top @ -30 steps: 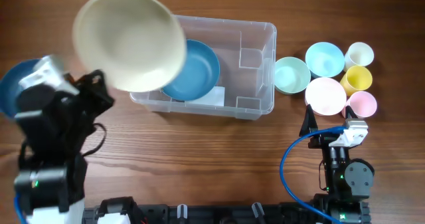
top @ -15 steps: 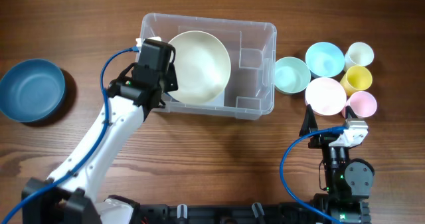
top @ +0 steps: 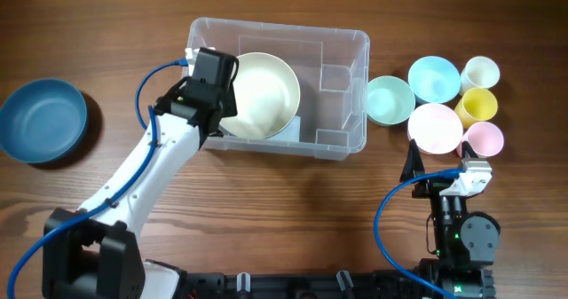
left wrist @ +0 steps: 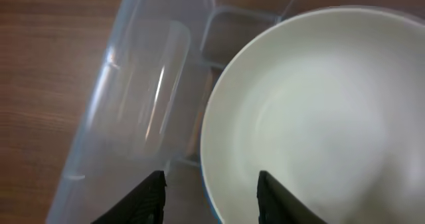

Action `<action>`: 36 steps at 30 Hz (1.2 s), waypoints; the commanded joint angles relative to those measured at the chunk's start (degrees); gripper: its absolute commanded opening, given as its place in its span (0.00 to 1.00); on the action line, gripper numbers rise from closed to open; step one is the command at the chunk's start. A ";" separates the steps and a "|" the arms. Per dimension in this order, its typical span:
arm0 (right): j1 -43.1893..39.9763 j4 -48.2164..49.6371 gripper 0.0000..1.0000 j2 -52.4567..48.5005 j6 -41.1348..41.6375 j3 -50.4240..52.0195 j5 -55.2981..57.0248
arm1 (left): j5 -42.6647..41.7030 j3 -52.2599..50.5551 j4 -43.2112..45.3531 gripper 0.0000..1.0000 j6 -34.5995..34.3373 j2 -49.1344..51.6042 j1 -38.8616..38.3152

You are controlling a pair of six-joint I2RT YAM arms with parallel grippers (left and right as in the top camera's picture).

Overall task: Pack container
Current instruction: 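Lift the cream bowl with the left gripper into the container, then release the cream bowl and grasp the remaining dark blue bowl with left gripper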

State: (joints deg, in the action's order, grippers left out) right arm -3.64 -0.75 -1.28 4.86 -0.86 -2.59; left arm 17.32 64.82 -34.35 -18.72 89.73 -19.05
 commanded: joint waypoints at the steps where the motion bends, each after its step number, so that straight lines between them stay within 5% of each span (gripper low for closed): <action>1: -0.24 0.31 1.00 -0.07 -0.22 0.24 -0.92 | 0.79 8.61 -4.68 0.48 0.07 -4.35 0.22; 9: -0.24 0.31 1.00 -0.07 -0.22 0.24 -0.92 | 4.48 14.56 -18.78 0.48 -13.60 -13.49 9.62; 16: -0.24 0.31 1.00 -0.07 -0.20 0.24 -0.92 | -0.15 14.47 -30.60 0.66 -26.51 -12.92 34.10; 26: -0.24 0.31 1.00 -0.07 -0.20 0.24 -0.92 | -12.20 7.98 -28.30 0.65 -28.26 -12.00 61.27; 36: -0.24 0.31 1.00 -0.07 -0.22 0.24 -0.92 | -15.89 -0.04 -15.93 0.57 -28.22 -7.63 65.51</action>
State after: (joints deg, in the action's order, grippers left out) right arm -3.64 -0.75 -1.28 4.86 -0.89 -2.61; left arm 4.32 66.46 -52.45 -46.28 79.90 46.15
